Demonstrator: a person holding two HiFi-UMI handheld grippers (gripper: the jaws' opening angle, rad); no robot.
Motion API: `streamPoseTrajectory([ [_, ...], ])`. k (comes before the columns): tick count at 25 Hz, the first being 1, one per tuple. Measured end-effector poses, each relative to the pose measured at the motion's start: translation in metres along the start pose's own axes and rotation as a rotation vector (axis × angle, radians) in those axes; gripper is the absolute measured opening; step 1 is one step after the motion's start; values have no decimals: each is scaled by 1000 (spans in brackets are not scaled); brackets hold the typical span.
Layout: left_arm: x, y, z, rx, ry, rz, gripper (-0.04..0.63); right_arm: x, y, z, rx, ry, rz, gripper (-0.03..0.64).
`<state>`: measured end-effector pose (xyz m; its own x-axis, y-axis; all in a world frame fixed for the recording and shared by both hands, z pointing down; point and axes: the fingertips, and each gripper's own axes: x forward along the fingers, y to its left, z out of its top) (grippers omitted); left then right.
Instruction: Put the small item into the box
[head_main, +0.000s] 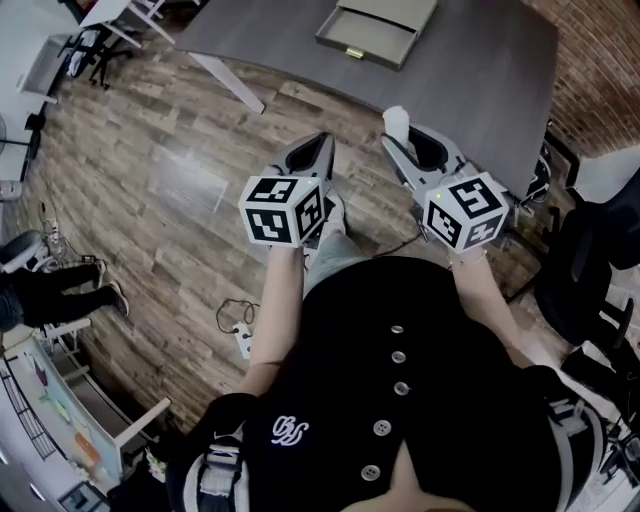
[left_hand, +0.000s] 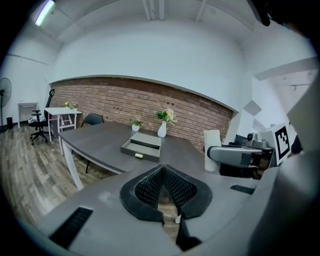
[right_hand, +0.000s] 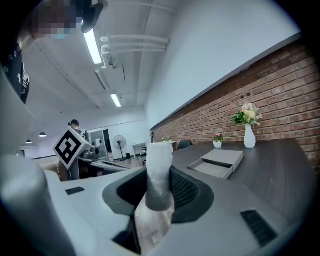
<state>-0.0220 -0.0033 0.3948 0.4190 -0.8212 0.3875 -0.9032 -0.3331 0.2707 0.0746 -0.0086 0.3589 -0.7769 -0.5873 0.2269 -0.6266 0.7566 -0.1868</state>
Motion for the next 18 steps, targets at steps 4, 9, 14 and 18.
streamPoseTrajectory([
  [4,31,58,42,33,15,-59,14,70,-7,27,-3,-9,-40,133],
  [9,67,105,76,81,32,-150,14,139,-22,55,-4,-50,-101,133],
  [14,97,137,91,82,55,-226,14,184,-40,68,-1,-66,-168,133],
  [18,114,141,95,55,61,-270,14,191,-56,73,22,-77,-215,133],
])
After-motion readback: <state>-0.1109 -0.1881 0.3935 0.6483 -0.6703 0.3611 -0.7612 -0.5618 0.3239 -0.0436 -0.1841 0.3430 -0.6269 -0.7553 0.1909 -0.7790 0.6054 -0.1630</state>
